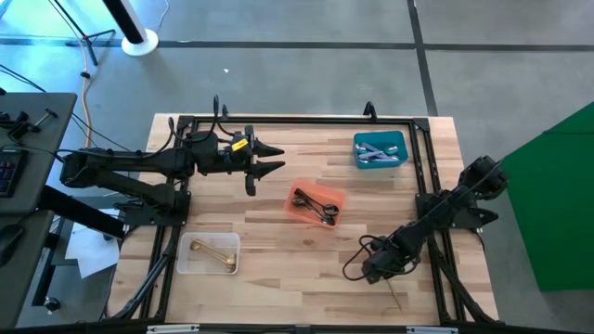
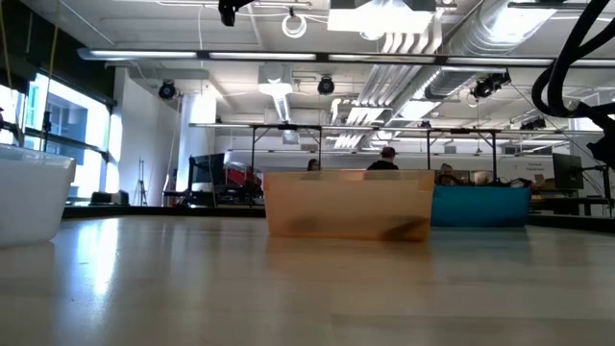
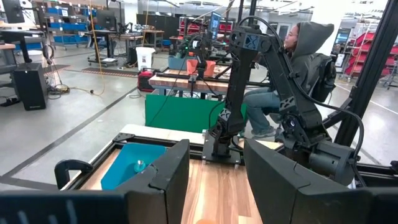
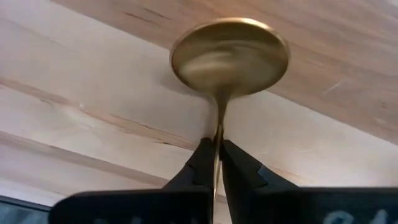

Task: Sort silverware by color (type)
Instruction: Put the golden spoon into the white bin

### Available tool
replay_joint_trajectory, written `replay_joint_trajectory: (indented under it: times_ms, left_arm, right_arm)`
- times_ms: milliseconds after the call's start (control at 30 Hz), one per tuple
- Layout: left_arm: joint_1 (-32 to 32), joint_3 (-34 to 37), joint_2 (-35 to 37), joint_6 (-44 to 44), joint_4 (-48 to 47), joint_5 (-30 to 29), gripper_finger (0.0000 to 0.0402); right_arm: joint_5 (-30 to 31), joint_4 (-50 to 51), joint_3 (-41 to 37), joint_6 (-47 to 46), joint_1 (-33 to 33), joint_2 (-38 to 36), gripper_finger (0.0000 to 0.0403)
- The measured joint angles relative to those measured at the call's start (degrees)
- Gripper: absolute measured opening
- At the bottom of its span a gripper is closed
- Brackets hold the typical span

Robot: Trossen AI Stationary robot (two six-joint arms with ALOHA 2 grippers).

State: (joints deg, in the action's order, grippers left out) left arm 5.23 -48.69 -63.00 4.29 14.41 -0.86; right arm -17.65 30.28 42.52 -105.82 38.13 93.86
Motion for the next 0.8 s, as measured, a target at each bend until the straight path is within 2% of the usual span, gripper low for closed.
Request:
replay_joint_trajectory:
  times_ms: [267,400,500,633,733,800]
  left_arm:
    - [0.0,0.0,0.0,0.0,0.5,-0.1,0.0145]
    - [0.0,-0.1,0.0,-2.1,3.3,-1.0,0.0145]
    - [0.0,-0.1,0.0,-3.8,4.0,-1.2,0.0145]
    - [0.0,-0.1,0.0,-3.9,4.1,-1.3,0.0145]
    - [0.0,-0.1,0.0,-3.5,4.2,-1.3,0.0145]
    - [0.0,-0.1,0.0,-1.8,4.8,-1.3,0.0145]
  right_arm:
    - [1.3,0.4,-0.1,5.1,0.1,-2.6,0.0003]
    - [8.7,6.4,2.3,13.3,0.5,-9.0,0.0001]
    - [9.8,9.0,3.5,24.7,-0.3,-14.9,0.0001]
    - [12.1,10.4,4.7,43.2,-4.7,-20.0,0.0001]
    - [15.0,10.3,5.4,57.0,-9.9,-21.3,0.0001]
    - [18.6,6.9,6.5,66.2,-13.9,-21.3,0.0001]
